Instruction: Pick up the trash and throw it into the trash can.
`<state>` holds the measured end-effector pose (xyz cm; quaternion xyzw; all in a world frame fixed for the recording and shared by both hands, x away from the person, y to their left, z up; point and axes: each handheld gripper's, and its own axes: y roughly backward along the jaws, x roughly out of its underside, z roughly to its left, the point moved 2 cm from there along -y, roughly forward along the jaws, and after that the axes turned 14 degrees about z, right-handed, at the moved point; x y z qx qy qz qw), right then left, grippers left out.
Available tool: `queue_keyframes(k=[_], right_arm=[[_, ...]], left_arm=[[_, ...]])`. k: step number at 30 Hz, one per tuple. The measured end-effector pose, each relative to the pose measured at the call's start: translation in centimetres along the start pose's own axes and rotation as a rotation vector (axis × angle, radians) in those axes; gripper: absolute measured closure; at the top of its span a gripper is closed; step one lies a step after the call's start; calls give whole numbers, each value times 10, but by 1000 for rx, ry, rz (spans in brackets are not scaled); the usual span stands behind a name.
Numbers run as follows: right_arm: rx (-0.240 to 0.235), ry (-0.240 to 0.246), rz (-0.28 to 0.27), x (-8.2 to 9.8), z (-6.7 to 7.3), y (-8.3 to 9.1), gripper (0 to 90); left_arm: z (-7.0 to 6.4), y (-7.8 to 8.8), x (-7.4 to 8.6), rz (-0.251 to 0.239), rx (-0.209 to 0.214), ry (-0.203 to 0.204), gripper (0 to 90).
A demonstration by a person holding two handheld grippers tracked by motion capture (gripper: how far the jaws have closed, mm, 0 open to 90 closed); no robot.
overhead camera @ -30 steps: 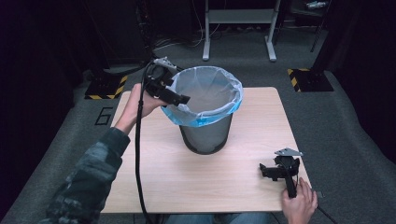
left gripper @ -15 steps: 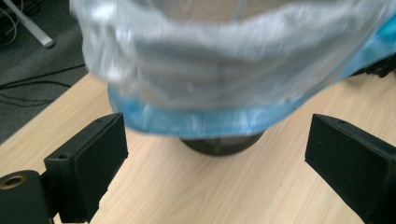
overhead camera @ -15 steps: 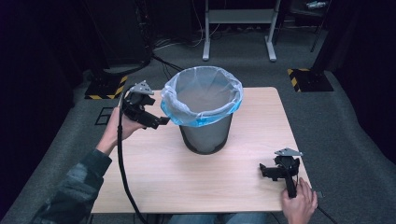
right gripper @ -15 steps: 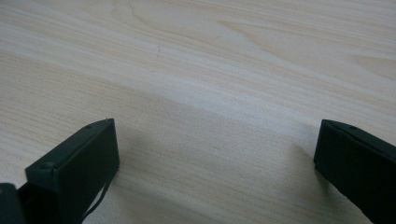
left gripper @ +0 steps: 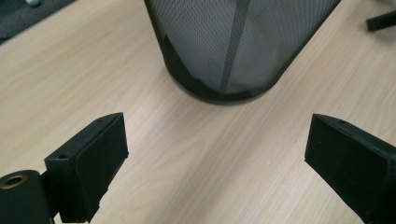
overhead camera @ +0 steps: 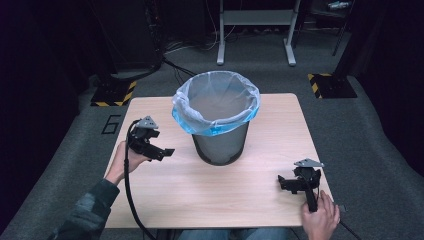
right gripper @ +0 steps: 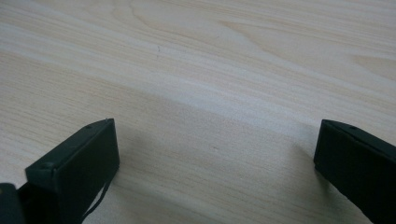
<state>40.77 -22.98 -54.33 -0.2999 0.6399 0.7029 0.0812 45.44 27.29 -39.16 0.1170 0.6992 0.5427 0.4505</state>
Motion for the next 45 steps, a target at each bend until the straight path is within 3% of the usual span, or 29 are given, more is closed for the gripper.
queue_keyframes(k=[10,12,17,23,29,33,37,45], right_arm=[[-1,0,0,0,0,0,0],[-1,1,0,0,0,0,0],[0,0,0,0,0,0,0],[0,1,0,0,0,0,0],[-1,0,0,0,0,0,0],[0,1,0,0,0,0,0],[-1,1,0,0,0,0,0],[0,1,0,0,0,0,0]], left_arm=[[4,-36,40,28,-3,45,49],[5,-45,51,29,13,75,46],[8,-54,67,30,11,100,45],[13,-71,99,35,14,160,44],[14,-79,120,32,1,186,43],[12,-85,138,18,-32,211,33],[7,-88,151,-14,-114,181,22],[6,-89,153,-26,-120,192,0]])
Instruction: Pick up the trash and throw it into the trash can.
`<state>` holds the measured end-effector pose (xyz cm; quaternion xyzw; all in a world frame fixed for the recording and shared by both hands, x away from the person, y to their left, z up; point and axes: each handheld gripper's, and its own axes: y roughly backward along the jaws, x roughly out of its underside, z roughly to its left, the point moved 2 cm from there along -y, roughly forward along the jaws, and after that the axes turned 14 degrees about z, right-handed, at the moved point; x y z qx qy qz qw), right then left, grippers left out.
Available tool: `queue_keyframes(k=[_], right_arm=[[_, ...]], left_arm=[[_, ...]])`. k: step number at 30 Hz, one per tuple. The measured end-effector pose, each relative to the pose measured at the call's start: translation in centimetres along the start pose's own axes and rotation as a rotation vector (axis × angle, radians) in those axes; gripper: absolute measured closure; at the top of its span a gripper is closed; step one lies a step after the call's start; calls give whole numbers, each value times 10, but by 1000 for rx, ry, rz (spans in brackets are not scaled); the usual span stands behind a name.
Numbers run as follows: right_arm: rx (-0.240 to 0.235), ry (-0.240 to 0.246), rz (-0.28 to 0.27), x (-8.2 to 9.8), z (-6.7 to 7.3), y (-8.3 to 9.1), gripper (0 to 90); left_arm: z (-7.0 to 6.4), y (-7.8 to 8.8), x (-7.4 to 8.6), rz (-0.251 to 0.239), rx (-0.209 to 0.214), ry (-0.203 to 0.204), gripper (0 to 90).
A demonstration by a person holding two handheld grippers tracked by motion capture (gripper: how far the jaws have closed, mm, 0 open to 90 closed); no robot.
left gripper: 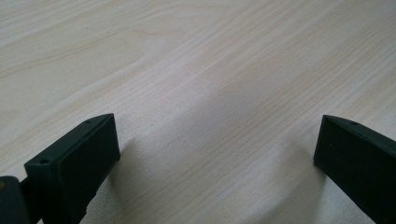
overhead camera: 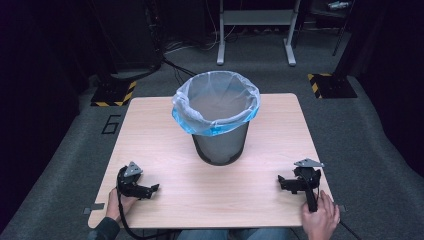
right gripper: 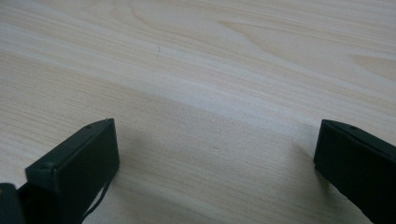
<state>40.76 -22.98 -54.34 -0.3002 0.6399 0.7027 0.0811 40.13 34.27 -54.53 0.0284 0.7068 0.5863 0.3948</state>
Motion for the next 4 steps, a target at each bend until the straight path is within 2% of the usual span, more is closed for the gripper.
queue_keyframes(k=[4], right_arm=[[0,0,0,0,0,0,0]], left_arm=[[-1,0,0,1,-4,8,0]])
